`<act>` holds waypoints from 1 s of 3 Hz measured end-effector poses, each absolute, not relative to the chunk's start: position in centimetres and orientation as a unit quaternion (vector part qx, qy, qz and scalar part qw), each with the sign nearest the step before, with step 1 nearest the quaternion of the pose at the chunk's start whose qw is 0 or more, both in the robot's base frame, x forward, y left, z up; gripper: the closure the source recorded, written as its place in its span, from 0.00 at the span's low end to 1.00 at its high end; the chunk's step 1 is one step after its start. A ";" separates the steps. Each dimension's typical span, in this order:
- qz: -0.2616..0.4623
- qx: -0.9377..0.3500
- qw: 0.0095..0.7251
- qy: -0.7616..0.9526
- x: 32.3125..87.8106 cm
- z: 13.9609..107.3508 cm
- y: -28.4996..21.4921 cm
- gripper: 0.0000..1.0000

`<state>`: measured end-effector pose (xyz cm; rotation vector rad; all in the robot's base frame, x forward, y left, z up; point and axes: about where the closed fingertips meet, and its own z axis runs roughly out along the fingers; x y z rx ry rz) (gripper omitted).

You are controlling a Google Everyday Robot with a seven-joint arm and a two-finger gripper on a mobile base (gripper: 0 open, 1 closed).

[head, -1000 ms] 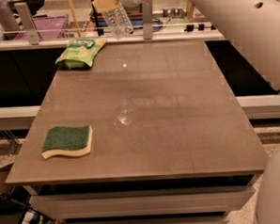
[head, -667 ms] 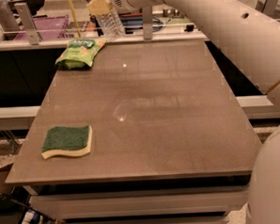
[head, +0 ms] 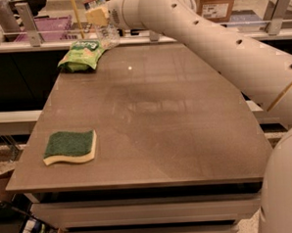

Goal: Move water bottle near green rice chip bag

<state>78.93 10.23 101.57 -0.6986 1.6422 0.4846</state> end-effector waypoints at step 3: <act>0.181 -0.284 0.638 0.692 79.8 98.8 15.3 1.00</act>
Offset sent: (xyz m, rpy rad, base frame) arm 0.0185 0.0256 -0.0432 -0.0291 -0.1221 -0.1988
